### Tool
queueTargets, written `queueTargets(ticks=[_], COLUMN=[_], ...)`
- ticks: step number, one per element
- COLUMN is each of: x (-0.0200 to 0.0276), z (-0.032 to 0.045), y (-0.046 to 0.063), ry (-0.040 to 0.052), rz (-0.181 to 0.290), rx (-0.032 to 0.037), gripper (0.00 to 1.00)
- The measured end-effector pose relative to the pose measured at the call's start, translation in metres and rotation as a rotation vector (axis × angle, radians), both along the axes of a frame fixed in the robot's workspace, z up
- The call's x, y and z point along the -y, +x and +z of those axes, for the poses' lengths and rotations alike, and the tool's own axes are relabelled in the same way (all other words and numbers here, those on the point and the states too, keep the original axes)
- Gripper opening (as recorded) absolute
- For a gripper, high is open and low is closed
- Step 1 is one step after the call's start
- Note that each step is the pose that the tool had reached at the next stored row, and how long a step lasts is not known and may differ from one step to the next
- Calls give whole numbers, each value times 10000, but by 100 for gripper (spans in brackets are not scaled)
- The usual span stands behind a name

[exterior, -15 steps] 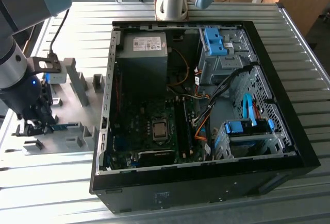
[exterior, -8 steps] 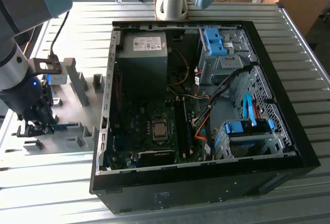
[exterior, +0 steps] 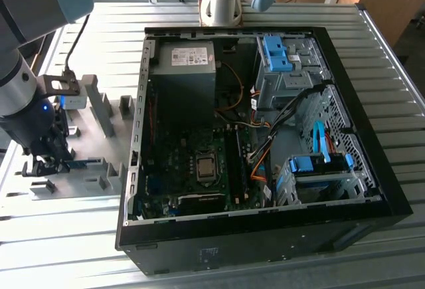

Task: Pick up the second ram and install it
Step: 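Pick up the second ram and move it above second insertion slot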

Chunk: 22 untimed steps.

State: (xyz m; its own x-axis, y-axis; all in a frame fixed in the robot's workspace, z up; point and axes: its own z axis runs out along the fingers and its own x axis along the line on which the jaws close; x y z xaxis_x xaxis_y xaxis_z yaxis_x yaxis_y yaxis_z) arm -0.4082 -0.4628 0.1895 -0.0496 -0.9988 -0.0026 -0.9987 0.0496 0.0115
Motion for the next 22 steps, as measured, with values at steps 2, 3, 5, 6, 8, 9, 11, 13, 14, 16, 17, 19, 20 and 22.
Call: queueTargets(ticks=[2, 3, 5, 6, 8, 9, 11, 13, 14, 16, 17, 19, 20, 22], x=[0, 0, 0, 0, 0, 0, 0, 0, 0, 0, 0, 0, 0, 0], z=[-8, -12, -17, -18, -21, -22, -23, -24, -25, -25, -25, -25, -25, -26], y=[1, 1, 1, 1, 1, 1, 1, 1, 1, 1, 1, 1, 1, 1], ry=[2, 2, 0, 0, 1, 1, 1, 1, 1, 1, 1, 1, 1, 1], rz=[0, -1, 0, 0, 0, 0, 0, 0, 1, 0, 0, 0, 0, 0], rx=[3, 3, 1, 0, 1, 2, 1, 2, 2, 1, 2, 1, 1, 2], gripper=[29, 29, 29, 29, 29, 29, 27, 20, 20, 20, 19, 14, 14, 14])
